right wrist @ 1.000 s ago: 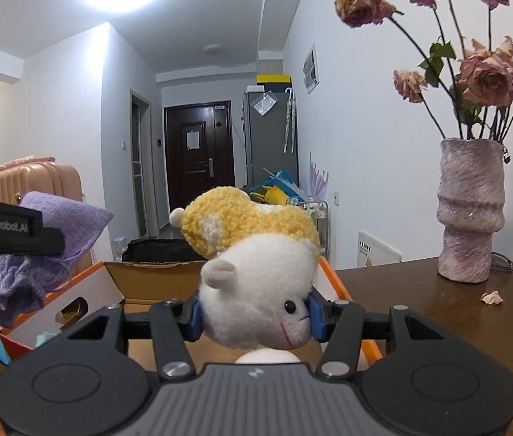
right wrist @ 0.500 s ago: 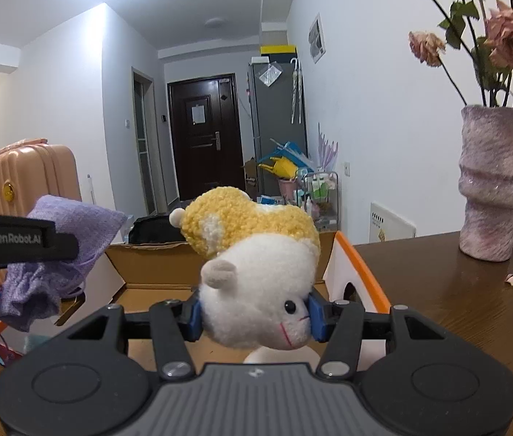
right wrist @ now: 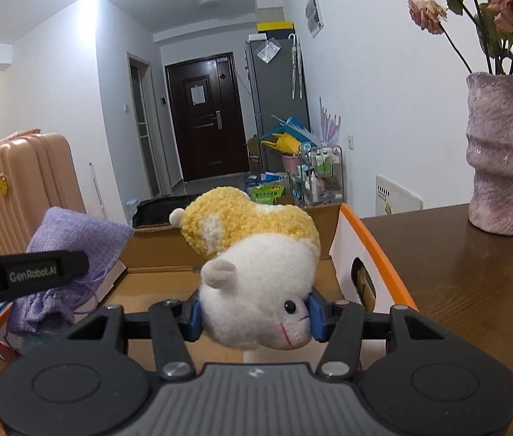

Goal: Organize soft objects
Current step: 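Carry the purple bag and sheep plush in both grippers over the cardboard box, then open the left gripper to drop the purple bag into the box while the right releases the sheep, then withdraw both open grippers from the box back toward the remaining items, then close the right gripper on the blue tissue pack while the left grasps the pink satin scrunchie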

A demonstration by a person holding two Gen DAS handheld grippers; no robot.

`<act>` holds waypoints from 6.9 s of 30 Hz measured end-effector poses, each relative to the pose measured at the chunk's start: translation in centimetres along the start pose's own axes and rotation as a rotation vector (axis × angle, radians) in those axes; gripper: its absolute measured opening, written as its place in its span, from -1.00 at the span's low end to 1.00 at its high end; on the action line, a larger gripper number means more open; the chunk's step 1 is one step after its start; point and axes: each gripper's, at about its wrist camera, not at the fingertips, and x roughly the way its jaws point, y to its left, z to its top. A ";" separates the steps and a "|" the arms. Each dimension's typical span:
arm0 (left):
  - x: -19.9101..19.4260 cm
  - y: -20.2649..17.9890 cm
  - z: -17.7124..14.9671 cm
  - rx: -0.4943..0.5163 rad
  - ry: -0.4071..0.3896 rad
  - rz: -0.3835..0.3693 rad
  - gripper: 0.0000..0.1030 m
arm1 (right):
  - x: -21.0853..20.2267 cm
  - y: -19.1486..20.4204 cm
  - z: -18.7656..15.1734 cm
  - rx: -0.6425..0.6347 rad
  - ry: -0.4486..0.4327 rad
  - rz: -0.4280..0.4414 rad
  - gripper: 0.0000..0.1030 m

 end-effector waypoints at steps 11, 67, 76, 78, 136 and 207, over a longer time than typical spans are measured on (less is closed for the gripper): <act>-0.2 -0.5 -0.2 0.025 -0.024 0.012 -0.25 | 0.8 -0.5 -0.3 0.032 0.053 0.001 0.02; -5.5 1.4 -2.4 -0.034 -0.122 0.103 1.00 | -3.4 -1.7 -1.6 0.045 -0.051 0.004 1.00; -8.0 2.5 -3.7 -0.037 -0.127 0.113 1.00 | -6.4 -1.4 -2.8 -0.009 -0.098 -0.003 1.00; -8.6 2.8 -4.0 -0.039 -0.128 0.112 1.00 | -7.1 -1.5 -3.0 -0.010 -0.106 -0.004 1.00; -21.5 5.9 -10.8 -0.026 -0.023 0.011 1.00 | -18.8 -3.9 -10.2 -0.135 0.101 -0.057 1.00; -15.4 -2.3 -11.8 0.115 0.194 -0.141 0.99 | -18.3 -5.2 -8.2 -0.072 0.027 -0.016 0.70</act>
